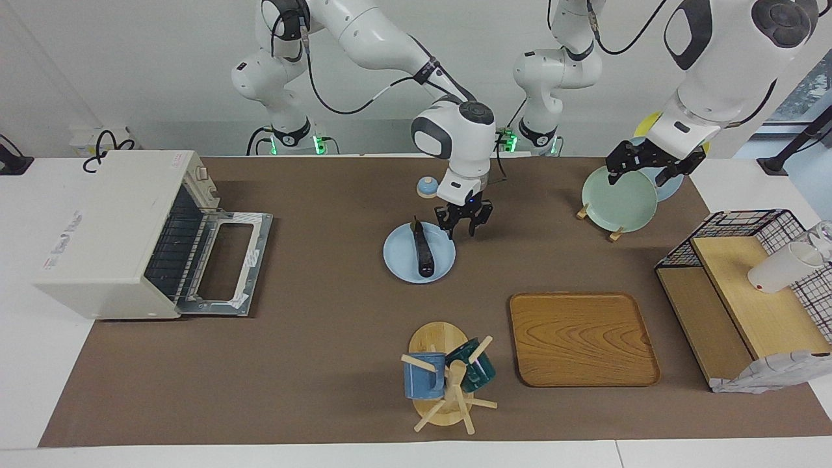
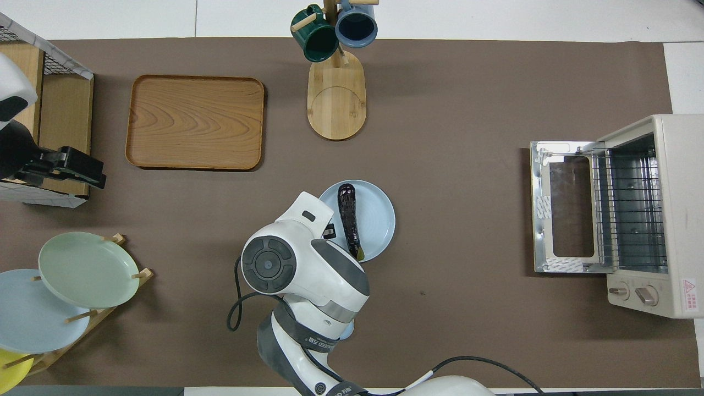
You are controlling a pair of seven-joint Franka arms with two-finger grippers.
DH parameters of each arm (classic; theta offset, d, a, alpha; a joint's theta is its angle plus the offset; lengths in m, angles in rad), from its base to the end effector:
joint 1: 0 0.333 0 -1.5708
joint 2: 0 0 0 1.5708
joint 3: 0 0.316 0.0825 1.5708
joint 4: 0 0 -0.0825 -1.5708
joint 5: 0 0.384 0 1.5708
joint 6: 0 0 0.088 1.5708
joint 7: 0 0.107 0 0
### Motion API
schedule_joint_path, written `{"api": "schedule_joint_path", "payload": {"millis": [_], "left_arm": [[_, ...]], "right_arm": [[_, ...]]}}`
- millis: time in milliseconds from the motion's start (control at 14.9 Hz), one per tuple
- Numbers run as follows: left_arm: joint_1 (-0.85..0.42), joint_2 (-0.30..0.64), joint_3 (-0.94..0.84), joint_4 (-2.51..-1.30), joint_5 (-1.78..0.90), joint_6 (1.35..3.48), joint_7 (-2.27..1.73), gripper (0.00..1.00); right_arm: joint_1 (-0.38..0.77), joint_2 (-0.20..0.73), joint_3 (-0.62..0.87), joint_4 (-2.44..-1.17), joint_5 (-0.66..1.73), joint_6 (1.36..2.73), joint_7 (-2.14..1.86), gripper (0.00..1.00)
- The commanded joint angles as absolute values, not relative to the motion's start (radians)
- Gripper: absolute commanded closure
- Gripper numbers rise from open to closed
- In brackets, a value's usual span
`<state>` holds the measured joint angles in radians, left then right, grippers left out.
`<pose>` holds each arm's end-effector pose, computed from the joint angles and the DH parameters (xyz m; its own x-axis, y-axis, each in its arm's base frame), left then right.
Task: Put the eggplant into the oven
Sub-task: 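Grasp the eggplant on the blue plate with the right gripper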
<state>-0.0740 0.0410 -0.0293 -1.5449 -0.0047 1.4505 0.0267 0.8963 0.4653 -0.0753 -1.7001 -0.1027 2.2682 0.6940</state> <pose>0.5504 -0.0573 0.6042 0.9824 -0.1294 -0.1348 -0.1293 -0.9916 0.0095 0.4602 0.4984 0.3352 0.9686 0.1972 0.1516 0.1952 -0.9804 0.0280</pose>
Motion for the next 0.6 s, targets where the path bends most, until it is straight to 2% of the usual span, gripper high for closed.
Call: {"api": "schedule_joint_path", "payload": {"millis": [0,134,402,536], "left_arm": [[-0.074,-0.008,-0.032,-1.595,0.017,1.457,0.008,0.00],[-0.074,-0.011,-0.034,-1.595,0.017,1.457,0.002,0.00],[-0.071,-0.020,-0.035,-1.583,0.028,1.453,0.005,0.00],[-0.066,-0.054,-0.038,-1.600,0.028,1.436,0.005,0.00]], "right_arm": [[0.882,0.431,-0.072,-1.788,-0.114,2.368,0.615,0.42],[0.882,0.420,-0.072,-1.841,-0.112,2.437,0.615,0.46],[0.884,0.413,-0.072,-1.858,-0.112,2.434,0.615,0.46],[0.884,0.411,-0.072,-1.871,-0.112,2.441,0.611,0.48]]}}
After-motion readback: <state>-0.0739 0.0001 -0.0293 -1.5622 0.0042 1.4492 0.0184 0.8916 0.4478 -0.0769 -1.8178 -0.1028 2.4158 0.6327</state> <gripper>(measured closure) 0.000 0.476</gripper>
